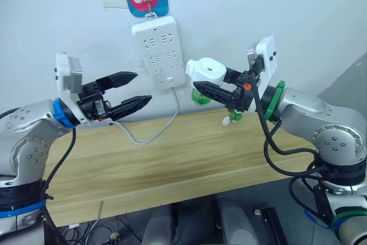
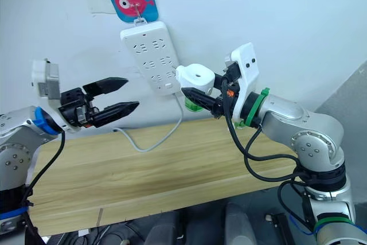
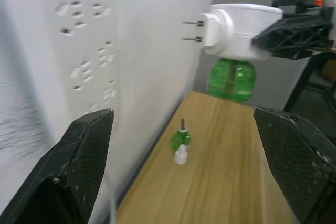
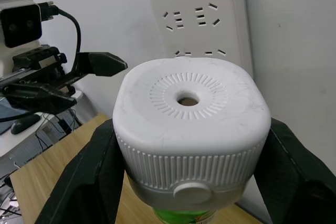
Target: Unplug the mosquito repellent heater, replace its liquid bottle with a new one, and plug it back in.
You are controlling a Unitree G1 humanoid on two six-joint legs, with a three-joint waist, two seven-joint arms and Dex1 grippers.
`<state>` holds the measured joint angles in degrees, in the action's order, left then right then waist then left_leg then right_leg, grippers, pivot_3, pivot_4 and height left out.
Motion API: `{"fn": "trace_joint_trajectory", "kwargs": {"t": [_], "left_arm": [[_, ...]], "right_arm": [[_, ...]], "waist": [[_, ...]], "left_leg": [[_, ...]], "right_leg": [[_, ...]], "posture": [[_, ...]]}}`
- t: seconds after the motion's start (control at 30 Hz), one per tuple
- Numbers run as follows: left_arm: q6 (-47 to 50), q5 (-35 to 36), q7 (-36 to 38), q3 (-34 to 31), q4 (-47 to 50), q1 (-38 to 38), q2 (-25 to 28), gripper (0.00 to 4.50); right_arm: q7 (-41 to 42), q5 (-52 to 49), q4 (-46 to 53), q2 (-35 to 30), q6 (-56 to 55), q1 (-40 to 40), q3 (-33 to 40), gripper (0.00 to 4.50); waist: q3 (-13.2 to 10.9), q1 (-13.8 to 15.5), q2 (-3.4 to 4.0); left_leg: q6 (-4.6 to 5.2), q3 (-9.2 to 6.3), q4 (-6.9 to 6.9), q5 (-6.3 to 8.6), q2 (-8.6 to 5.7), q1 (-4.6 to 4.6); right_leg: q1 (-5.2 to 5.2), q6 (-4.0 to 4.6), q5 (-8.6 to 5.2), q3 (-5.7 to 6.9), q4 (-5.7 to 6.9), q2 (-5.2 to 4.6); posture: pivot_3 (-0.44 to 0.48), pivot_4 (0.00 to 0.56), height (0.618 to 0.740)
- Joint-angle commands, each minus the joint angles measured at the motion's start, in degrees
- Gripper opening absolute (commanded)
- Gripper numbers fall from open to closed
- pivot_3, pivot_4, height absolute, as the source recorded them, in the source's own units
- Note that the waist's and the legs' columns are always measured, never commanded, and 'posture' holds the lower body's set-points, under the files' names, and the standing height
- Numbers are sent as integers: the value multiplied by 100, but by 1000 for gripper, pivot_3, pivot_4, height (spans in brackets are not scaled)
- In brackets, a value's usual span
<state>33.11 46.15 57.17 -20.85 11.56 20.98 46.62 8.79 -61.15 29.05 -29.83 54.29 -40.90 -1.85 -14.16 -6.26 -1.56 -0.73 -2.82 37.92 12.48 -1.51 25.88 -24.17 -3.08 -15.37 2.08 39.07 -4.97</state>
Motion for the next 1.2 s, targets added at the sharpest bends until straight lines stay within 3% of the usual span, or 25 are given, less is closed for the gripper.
{"fn": "trace_joint_trajectory", "kwargs": {"t": [0.03, 0.43, 1.2], "left_arm": [[-332, -215, 132, -121, -283, 61, 102, 4475], [-885, -770, 665, 442, -1620, 722, -120, 4475], [-1856, -1604, 1255, 1040, -3519, 2065, -901, 4475]], "right_arm": [[20, 6, 252, 79, -12, -113, 130, 2954], [-373, -411, 447, 205, 459, -68, 247, 2954], [-940, -750, 660, 131, 681, 35, 366, 2954]], "waist": [[5, 1, 0], [-19, 14, 6], [-70, -52, 13]], "left_leg": [[0, 0, 0, 0, 0, 0], [32, -4, 3, 18, 0, -2], [42, -2, 4, 24, 0, -2]], "right_leg": [[0, 0, 0, 0, 0, 0], [1, 0, 0, 0, 0, 0], [2, 0, 0, -3, -4, 0]], "posture": [[-190, 188, 734], [-219, 292, 734], [-292, 303, 734]]}}
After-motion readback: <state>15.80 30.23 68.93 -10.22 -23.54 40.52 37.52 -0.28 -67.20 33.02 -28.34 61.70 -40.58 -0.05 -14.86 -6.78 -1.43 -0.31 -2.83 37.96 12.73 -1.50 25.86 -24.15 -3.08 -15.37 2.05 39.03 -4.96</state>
